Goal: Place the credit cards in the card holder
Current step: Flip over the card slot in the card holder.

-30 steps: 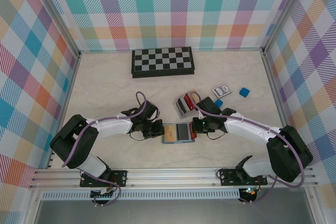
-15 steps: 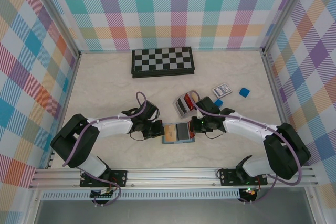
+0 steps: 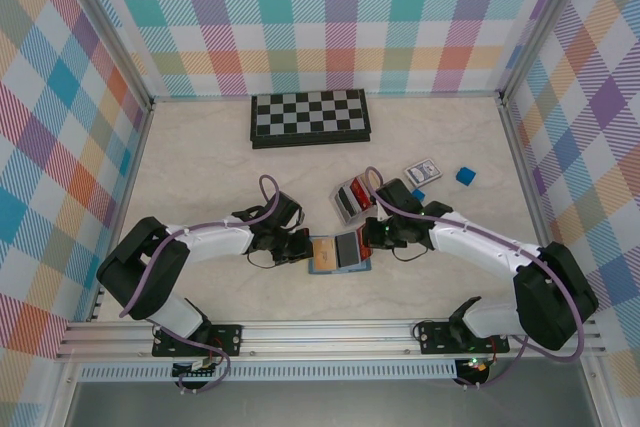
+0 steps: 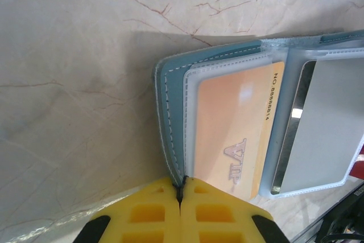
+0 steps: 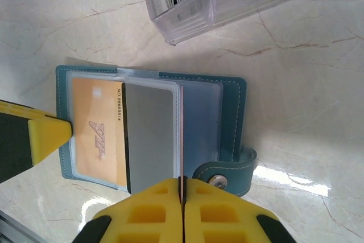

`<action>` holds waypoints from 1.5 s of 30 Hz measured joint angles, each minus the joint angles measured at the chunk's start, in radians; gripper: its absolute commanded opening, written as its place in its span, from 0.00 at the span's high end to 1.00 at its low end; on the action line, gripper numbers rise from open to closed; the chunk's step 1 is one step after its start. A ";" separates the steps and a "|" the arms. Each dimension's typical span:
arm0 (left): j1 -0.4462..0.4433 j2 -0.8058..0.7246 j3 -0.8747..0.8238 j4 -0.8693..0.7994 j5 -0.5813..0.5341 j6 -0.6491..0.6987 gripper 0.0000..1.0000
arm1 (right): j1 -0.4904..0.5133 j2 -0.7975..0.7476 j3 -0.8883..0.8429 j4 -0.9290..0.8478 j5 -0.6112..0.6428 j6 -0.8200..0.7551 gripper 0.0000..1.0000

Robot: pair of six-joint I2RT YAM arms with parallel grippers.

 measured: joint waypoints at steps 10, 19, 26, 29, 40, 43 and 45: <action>0.000 0.000 0.000 0.006 0.000 0.000 0.96 | 0.000 0.008 0.028 0.097 -0.185 0.030 0.93; 0.000 0.000 0.000 0.006 0.000 0.000 0.97 | 0.000 0.043 0.029 0.090 -0.174 0.034 0.93; 0.000 0.000 0.000 0.006 0.000 0.000 0.97 | 0.000 0.089 0.044 0.099 -0.218 0.033 0.93; 0.000 0.000 0.000 0.006 0.000 0.000 0.97 | 0.000 0.101 0.047 0.096 -0.214 0.034 0.93; -0.001 -0.021 -0.003 -0.002 -0.017 0.000 0.92 | -0.003 0.039 0.082 -0.071 0.030 0.029 0.92; -0.001 -0.043 -0.011 -0.005 -0.036 0.001 0.86 | -0.014 -0.050 0.082 -0.093 0.069 0.029 0.92; -0.001 -0.055 -0.016 -0.010 -0.052 0.001 0.81 | -0.021 -0.086 0.079 -0.064 0.045 0.031 0.92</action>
